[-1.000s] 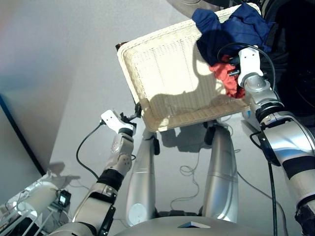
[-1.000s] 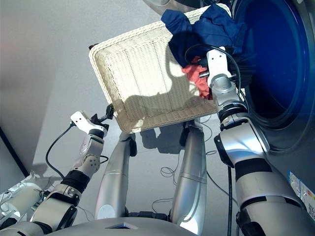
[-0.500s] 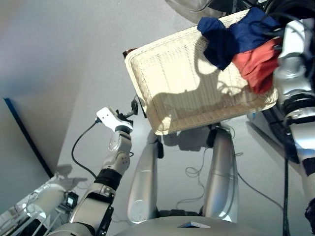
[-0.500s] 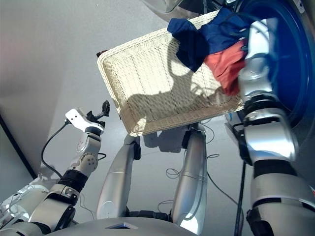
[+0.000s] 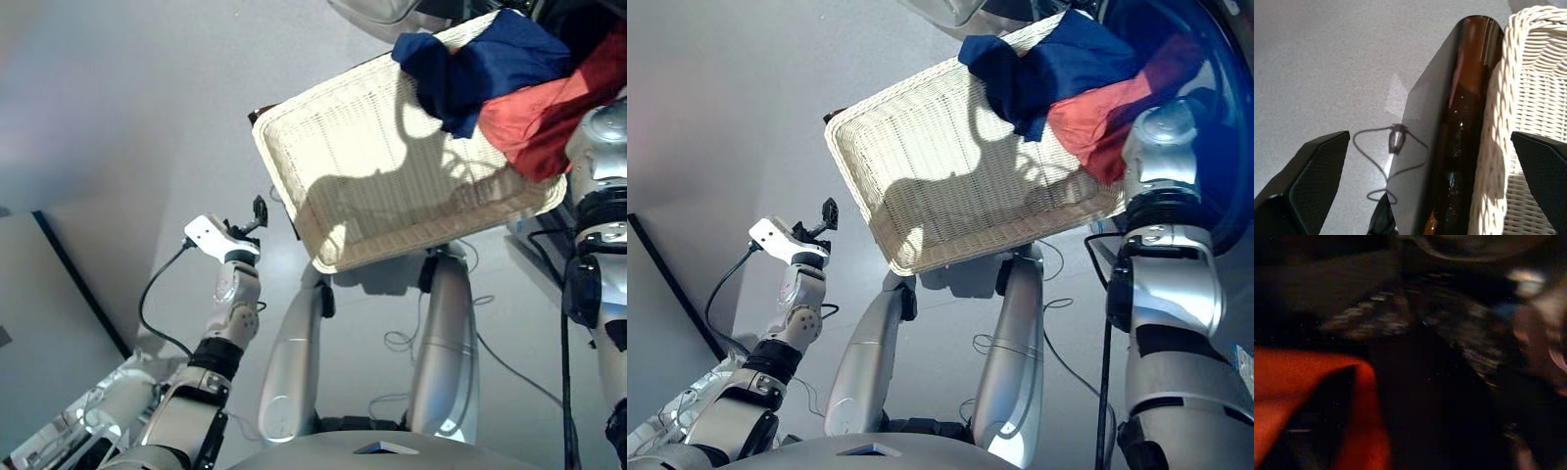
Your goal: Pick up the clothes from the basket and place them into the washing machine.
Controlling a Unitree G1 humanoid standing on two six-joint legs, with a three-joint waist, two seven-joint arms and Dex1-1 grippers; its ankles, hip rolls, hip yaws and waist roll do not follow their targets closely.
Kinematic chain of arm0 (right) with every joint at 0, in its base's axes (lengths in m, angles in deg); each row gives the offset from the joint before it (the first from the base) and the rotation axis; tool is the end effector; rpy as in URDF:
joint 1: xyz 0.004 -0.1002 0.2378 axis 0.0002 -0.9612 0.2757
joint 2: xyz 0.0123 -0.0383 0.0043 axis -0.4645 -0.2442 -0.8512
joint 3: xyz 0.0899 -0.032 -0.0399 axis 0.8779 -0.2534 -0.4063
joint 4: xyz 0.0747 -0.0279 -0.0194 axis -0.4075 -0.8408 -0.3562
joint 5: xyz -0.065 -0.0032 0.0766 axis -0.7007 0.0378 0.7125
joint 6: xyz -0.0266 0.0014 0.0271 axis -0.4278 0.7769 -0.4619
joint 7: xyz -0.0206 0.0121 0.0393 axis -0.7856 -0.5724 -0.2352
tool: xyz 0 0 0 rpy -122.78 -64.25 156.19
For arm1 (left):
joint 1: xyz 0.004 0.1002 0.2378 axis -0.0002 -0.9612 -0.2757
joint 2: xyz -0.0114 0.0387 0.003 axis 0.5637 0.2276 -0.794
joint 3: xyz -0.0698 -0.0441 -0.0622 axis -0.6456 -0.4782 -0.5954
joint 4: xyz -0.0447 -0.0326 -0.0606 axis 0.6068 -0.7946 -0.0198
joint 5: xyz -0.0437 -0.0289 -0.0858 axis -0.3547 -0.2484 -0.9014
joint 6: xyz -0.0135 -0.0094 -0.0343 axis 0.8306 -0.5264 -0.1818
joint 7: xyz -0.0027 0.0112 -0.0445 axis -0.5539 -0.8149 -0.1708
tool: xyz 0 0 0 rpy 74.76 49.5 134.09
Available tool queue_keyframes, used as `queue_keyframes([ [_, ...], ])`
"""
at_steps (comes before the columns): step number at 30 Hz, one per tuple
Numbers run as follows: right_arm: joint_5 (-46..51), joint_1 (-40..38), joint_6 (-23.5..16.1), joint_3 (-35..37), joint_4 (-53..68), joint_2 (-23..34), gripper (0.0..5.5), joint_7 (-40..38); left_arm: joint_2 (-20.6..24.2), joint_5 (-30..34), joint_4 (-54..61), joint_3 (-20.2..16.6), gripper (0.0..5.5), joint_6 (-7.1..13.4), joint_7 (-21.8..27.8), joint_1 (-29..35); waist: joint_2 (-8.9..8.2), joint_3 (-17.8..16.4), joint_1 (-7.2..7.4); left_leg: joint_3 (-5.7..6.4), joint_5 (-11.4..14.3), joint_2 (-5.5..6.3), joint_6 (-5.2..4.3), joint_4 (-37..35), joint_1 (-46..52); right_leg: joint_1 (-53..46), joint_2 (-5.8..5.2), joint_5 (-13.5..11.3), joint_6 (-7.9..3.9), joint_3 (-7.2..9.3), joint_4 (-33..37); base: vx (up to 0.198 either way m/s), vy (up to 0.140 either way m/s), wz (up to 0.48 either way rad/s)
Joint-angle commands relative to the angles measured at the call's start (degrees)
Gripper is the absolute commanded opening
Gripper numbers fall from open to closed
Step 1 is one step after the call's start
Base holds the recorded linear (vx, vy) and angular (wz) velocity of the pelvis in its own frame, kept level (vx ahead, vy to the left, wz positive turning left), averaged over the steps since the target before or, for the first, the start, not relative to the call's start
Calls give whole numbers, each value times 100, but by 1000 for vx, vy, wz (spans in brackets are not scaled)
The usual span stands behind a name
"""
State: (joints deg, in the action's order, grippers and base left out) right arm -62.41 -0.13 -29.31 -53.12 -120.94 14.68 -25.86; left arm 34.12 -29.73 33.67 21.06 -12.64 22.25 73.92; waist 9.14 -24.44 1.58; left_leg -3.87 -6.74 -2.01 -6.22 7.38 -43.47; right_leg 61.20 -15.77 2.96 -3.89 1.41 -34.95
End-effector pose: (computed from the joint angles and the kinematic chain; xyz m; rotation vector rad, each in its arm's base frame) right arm 0.3492 -0.2642 0.2338 -0.3758 -0.4151 -0.7393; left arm 0.2580 0.1636 0.0341 -0.6262 -0.0561 0.1493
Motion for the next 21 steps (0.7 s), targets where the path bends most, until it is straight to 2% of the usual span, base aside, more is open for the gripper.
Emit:
queue_keyframes([
  [1, -552, 240, -391, -761, 178, 296, 550, 809, 253, -97, 121, -239, 550, 126, 248, -325, -36, 184, 108, 184, 989, -268, 19, 1145, 260, -262, 21, -935, -607, -86, 659, 0, 0, 0],
  [5, -514, 466, -393, -1482, -311, 209, 550, 1668, 369, -148, 154, -221, 550, 47, 437, -410, -79, 191, 10, 230, 938, -281, -12, 1153, 214, -254, 1, -924, -594, -23, 599, 1, -14, -8],
  [12, -408, 656, -306, -2060, -1138, -173, 550, 2610, 458, -115, 113, -178, 550, -38, 568, -267, -175, 146, -138, 364, 918, -263, -13, 1268, 7, -90, 5, -831, -561, 68, 354, 0, 0, 0],
  [21, -550, 1028, -146, -2197, -1879, -223, 550, 2745, 477, -54, 49, -106, 550, -52, 499, 6, -211, -3, -265, 548, 944, -238, -2, 1598, -439, 333, 3, -635, -490, 99, -174, 4, -2, 40],
])
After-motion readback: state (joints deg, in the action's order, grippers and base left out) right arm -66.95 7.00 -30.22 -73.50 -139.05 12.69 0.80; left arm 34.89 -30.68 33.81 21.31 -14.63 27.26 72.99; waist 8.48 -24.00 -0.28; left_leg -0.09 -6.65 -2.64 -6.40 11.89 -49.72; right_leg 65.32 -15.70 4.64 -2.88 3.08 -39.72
